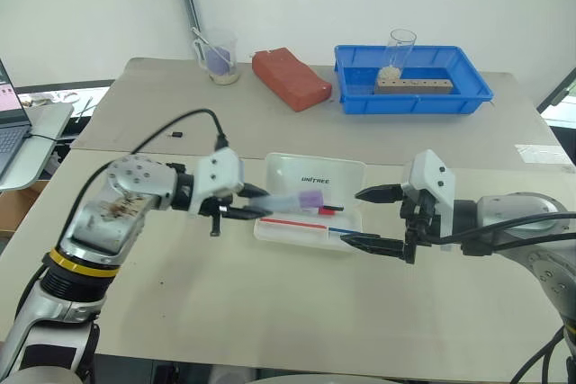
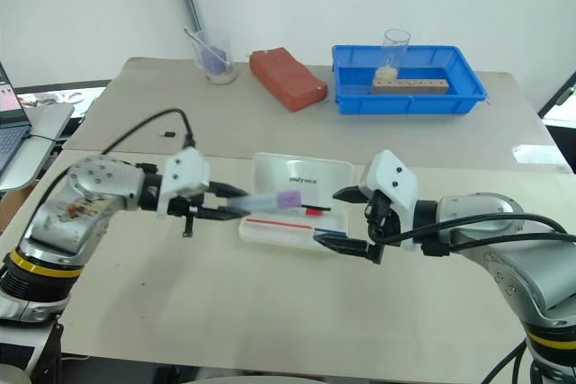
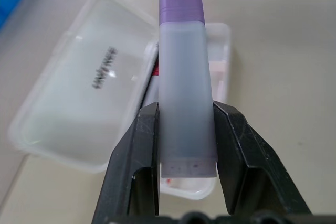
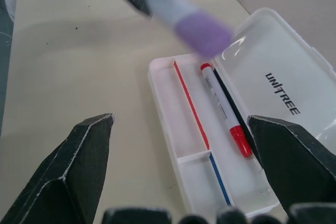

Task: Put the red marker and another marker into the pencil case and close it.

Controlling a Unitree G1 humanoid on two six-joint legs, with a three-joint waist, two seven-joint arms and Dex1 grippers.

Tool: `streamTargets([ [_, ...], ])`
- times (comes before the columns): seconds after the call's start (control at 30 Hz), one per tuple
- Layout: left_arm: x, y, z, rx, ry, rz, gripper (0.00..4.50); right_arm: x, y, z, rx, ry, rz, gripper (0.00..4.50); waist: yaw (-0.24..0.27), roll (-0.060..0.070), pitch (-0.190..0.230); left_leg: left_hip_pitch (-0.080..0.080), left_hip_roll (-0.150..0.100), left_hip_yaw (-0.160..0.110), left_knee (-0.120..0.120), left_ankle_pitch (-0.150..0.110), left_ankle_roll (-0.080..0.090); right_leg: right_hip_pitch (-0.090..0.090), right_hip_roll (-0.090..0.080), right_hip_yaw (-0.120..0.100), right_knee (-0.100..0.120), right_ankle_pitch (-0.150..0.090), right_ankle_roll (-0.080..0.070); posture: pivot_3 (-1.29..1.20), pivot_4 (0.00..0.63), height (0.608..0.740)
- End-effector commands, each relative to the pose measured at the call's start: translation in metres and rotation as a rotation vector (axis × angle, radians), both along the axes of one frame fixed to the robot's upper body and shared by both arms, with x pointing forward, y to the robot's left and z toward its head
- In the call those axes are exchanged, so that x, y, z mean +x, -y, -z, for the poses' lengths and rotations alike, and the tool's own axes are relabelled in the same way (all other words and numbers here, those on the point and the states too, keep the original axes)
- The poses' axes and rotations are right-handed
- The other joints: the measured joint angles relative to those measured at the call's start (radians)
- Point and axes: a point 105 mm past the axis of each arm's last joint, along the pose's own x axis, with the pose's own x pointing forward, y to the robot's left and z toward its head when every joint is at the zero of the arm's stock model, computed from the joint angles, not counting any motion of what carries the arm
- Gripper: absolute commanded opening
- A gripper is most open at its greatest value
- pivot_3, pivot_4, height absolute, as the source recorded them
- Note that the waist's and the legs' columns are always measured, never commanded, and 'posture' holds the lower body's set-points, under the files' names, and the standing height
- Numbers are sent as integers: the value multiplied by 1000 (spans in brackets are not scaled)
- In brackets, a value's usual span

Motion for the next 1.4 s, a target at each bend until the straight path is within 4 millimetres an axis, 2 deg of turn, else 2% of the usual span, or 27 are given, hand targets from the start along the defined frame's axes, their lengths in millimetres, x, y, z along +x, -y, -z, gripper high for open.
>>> streamTargets([
  [0.03, 0, 9, 15, 43, 23, 54, 927, 1, 1, -10, 5, 67, 14, 4500, 5, 0, 0, 0, 0, 0, 0, 0, 0, 0, 0, 0, 0, 0, 0, 0, 150, 740],
  [0.33, 9, 15, 48, 88, 34, 63, 927, -5, 1, -7, 11, 61, 45, 4500, 8, 0, 0, -1, -1, 0, 1, 0, 0, 0, -1, 0, 0, 0, 1, 0, 150, 740],
  [0.7, 19, 15, 54, 109, 86, 79, 927, -5, 1, -6, 16, 55, 56, 4500, 8, 0, 0, -1, -1, 0, 1, 0, 0, 0, 0, 0, 0, 0, 1, 0, 150, 740],
  [0.77, 19, 15, 54, 112, 94, 84, 1998, -5, 1, -6, 18, 55, 57, 4500, 8, 0, 0, -1, -1, 0, 1, 0, 0, 0, 0, 0, 0, 0, 1, 0, 150, 740],
  [0.83, 19, 16, 52, 104, 96, 87, 2807, -4, 0, -6, 21, 55, 57, 4500, 8, 0, 0, -1, 0, 0, 1, 0, 0, 0, 0, 0, 0, 0, 1, 0, 150, 740],
  [0.93, 19, 18, 48, 91, 101, 89, 4356, -3, 2, -5, 21, 51, 62, 4500, 8, 0, 0, -1, -1, 0, 1, 0, 0, 0, 0, 0, 0, 0, 1, 0, 150, 740],
  [0.97, 19, 19, 47, 88, 102, 90, 4443, -2, 2, -5, 20, 49, 66, 4500, 8, 0, 0, -1, -1, 0, 1, 0, 0, 0, 0, 0, 0, 0, 1, 0, 150, 740],
  [1.03, 17, 17, 40, 76, 115, 91, 4443, 4, 14, -2, -3, 50, 111, 4500, 8, 0, 0, -1, -1, 0, 1, 0, 0, 0, 0, 0, 0, 0, 1, 0, 150, 740],
  [1.17, 13, 15, 13, 38, 163, 108, 4443, 21, 59, 8, -82, 58, 270, 4500, 11, 0, 0, -1, -1, 0, 2, 0, 0, 1, -1, 0, 0, 0, 1, 0, 150, 740],
  [1.3, 11, 25, -21, -82, 215, 134, 4443, 36, 103, 17, -157, 79, 421, 4500, 10, 0, 0, -1, -1, 0, 3, 0, 0, 1, -1, 0, 0, 1, 2, 0, 150, 740],
  [1.4, 1, 40, -46, -209, 210, 178, 4443, 47, 135, 32, -238, 80, 514, 4500, 9, 0, 0, -1, -1, 0, 3, 0, 0, 2, 0, 0, 0, 0, 3, 0, 150, 740],
])
